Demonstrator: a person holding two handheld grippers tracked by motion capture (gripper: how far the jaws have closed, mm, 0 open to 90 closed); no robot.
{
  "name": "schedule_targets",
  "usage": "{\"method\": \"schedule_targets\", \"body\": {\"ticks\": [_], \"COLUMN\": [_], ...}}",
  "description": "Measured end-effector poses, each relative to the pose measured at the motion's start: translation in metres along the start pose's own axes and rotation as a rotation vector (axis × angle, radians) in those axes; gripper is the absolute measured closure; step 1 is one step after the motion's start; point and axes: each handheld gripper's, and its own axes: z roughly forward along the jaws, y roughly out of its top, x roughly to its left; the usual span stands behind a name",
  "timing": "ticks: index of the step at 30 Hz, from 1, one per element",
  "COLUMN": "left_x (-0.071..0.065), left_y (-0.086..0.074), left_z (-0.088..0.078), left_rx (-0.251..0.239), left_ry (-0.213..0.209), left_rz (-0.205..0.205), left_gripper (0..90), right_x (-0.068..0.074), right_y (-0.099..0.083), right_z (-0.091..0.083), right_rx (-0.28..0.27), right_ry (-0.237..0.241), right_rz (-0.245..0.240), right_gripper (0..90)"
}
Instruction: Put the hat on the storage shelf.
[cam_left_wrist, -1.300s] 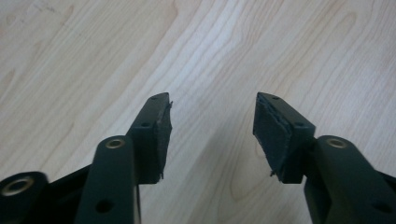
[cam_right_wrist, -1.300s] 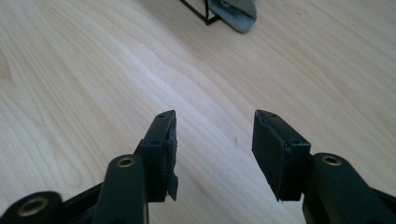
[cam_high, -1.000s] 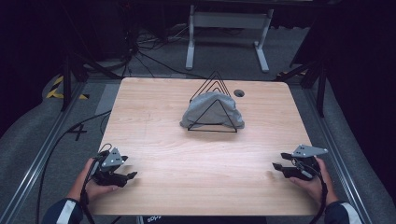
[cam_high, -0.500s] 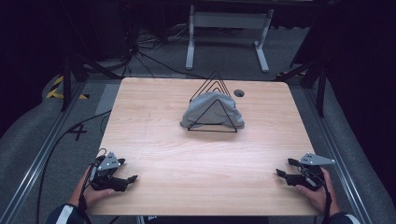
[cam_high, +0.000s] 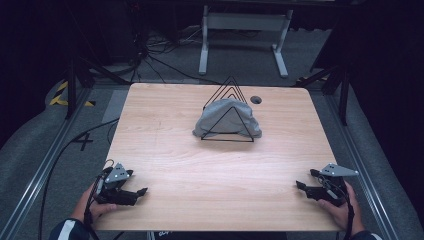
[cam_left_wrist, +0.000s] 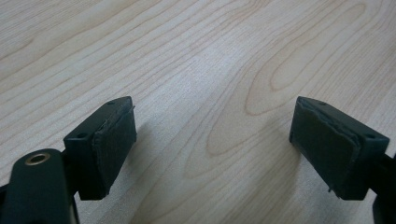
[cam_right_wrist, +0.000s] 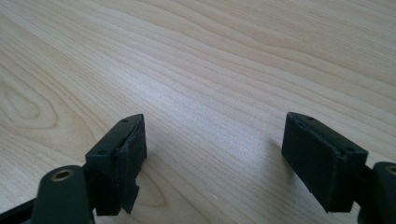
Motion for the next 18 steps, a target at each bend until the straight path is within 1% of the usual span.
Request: {"method": "schedule_targets", "body": {"ticks": [5, 6, 8, 9, 10, 11, 18], "left_x": [0.0002, -0.0002, 0.0001, -0.0002, 0.0002, -0.0002, -0.0002], "left_y": [0.0000, -0.0001, 0.0000, -0.0001, 0.0000, -0.0001, -0.0001], "left_z": [-0.0003, -0.0001, -0.0002, -0.0001, -0.0002, -0.0001, -0.0001], "left_rx": [0.001, 0.000, 0.001, 0.000, 0.000, 0.000, 0.000], "left_ry": [0.008, 0.007, 0.008, 0.006, 0.007, 0.006, 0.006], "left_rz": [0.005, -0.002, 0.004, -0.002, 0.005, -0.002, -0.001], "left_gripper": [14.9, 14.9, 15.0, 15.0, 15.0, 14.9, 14.9], "right_x": [0.0000, 0.0000, 0.0000, 0.0000, 0.0000, 0.0000, 0.0000], "right_y": [0.0000, 0.0000, 0.0000, 0.0000, 0.0000, 0.0000, 0.0000], "right_z": [0.0000, 0.0000, 0.0000, 0.0000, 0.0000, 0.0000, 0.0001], "right_rx": [0.000, 0.000, 0.000, 0.000, 0.000, 0.000, 0.000], "right_ry": [0.000, 0.000, 0.000, 0.000, 0.000, 0.000, 0.000], "right_rz": [0.001, 0.000, 0.001, 0.001, 0.001, 0.000, 0.001], "right_gripper": [22.4, 22.4, 22.4, 22.4, 22.4, 22.4, 22.4]}}
